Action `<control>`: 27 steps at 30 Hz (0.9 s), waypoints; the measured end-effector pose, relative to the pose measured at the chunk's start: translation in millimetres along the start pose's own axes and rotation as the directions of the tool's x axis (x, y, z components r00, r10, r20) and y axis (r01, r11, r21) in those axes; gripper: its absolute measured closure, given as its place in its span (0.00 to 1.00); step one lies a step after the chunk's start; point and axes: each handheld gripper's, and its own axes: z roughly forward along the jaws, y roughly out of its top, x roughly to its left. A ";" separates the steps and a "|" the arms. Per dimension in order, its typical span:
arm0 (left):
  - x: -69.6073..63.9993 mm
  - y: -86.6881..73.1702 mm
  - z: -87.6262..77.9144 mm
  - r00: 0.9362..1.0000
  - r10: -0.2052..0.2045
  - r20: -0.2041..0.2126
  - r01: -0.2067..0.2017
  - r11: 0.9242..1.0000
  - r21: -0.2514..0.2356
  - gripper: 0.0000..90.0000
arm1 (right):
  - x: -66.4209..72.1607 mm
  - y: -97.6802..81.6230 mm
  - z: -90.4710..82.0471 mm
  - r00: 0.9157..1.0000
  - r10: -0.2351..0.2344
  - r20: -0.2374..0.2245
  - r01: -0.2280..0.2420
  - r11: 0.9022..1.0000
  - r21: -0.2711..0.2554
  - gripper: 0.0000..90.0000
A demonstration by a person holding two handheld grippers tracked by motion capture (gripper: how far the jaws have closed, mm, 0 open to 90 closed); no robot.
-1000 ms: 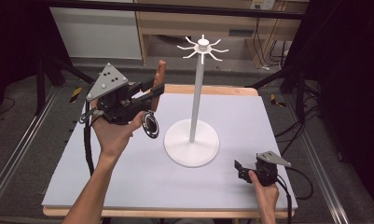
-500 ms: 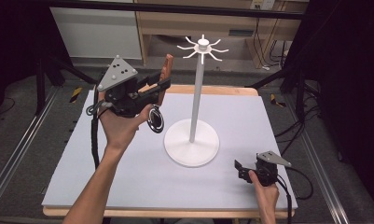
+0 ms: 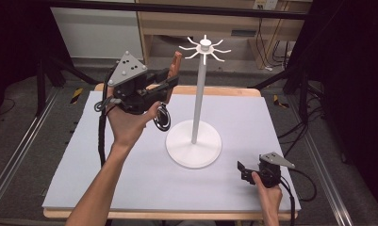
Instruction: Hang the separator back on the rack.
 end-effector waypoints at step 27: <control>-6.6 5.3 21.6 1.000 0.018 -0.008 -0.018 0.999 0.032 0.75 | -1.3 0.4 -0.5 1.000 0.003 -0.001 -0.003 1.000 -0.003 0.07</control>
